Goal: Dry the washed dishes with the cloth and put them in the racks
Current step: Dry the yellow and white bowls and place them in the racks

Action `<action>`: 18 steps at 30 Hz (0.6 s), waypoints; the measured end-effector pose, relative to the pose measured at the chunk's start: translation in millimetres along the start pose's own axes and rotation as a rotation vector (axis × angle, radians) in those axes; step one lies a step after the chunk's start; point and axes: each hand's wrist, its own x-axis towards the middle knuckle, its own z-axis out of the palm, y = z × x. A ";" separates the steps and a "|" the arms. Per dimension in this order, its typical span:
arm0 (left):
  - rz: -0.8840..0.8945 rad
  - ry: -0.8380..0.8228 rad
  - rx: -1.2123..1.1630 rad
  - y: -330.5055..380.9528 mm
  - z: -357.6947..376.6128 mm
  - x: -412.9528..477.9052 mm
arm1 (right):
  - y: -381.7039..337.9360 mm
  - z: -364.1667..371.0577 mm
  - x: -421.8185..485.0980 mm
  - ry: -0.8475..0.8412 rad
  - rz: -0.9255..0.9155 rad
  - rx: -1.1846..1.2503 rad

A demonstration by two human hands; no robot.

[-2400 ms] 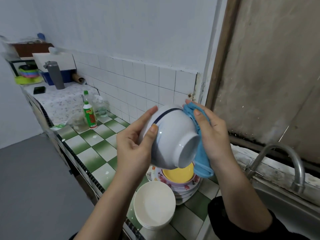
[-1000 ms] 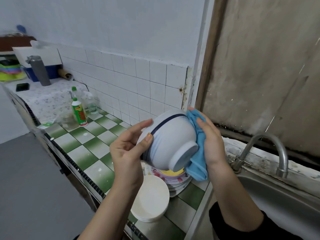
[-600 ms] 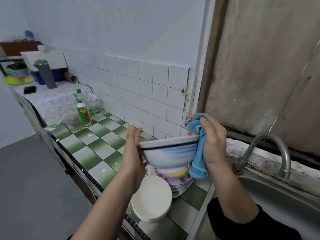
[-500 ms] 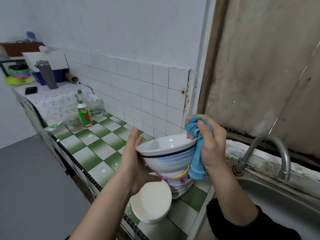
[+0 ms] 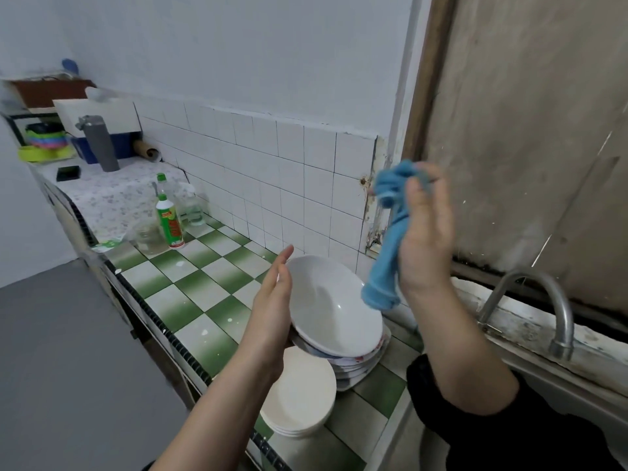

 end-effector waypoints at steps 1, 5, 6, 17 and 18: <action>0.034 -0.010 0.002 -0.4 1.4 1.3 | 5.5 6.9 -6.4 -0.105 0.051 -0.163; 0.150 -0.002 -0.062 -1.8 3.7 9.3 | 27.0 11.7 -38.8 -0.779 0.316 -0.927; 0.165 0.006 -0.075 -2.7 2.0 11.0 | 27.4 10.1 -46.1 -0.854 0.335 -0.975; 0.262 0.040 -0.070 -14.9 -11.2 17.4 | 18.0 17.9 -67.7 -0.941 0.253 -0.870; 0.260 0.042 -0.087 -15.9 -13.7 17.3 | 18.1 14.9 -65.2 -1.004 0.267 -0.859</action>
